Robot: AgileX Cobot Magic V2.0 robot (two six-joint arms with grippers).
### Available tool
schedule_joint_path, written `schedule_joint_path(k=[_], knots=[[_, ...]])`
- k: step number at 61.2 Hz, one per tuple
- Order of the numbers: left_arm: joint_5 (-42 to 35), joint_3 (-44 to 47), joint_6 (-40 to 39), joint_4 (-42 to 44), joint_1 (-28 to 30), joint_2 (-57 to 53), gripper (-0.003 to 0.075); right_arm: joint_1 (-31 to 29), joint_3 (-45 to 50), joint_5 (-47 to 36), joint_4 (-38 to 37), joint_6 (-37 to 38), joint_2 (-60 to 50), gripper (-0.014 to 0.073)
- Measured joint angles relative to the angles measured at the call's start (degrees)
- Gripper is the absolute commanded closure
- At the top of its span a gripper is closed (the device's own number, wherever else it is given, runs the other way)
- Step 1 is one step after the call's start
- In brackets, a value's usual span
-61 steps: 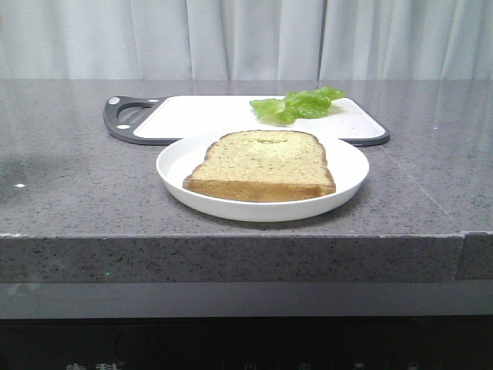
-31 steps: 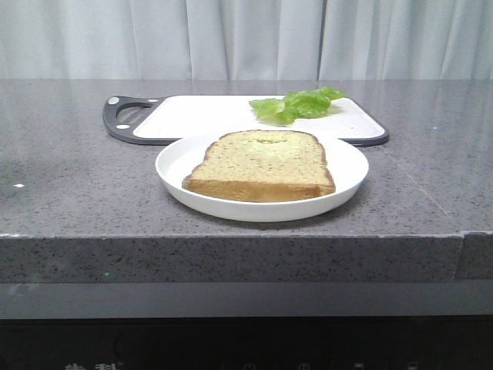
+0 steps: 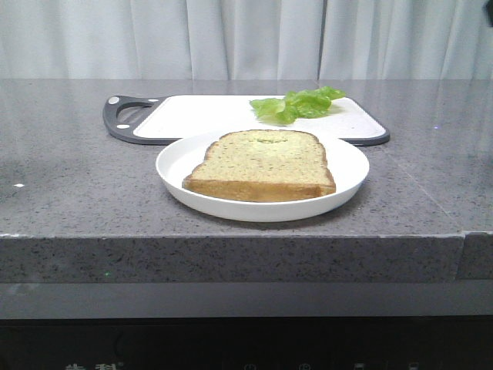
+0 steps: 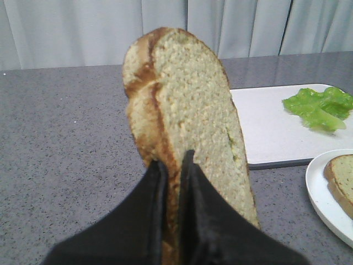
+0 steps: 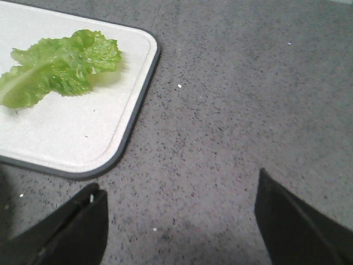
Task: Left arm grabs bread, right arm adds lettuce
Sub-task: 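Lower the right gripper onto the lettuce leaf on the cutting board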
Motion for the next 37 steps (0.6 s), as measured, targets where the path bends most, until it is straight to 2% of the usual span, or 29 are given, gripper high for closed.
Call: schedule_joint_path(k=[19, 37], knots=[[-0.1, 0.0, 0.0, 0.0, 0.0, 0.0, 0.0739, 7.3, -19.9, 7.3, 0.8, -7.0, 22.1, 0.0034], [-0.1, 0.0, 0.0, 0.0, 0.0, 0.0, 0.0739, 8.5, -38.3, 16.4, 7.6, -17.9, 37.8, 0.0034]])
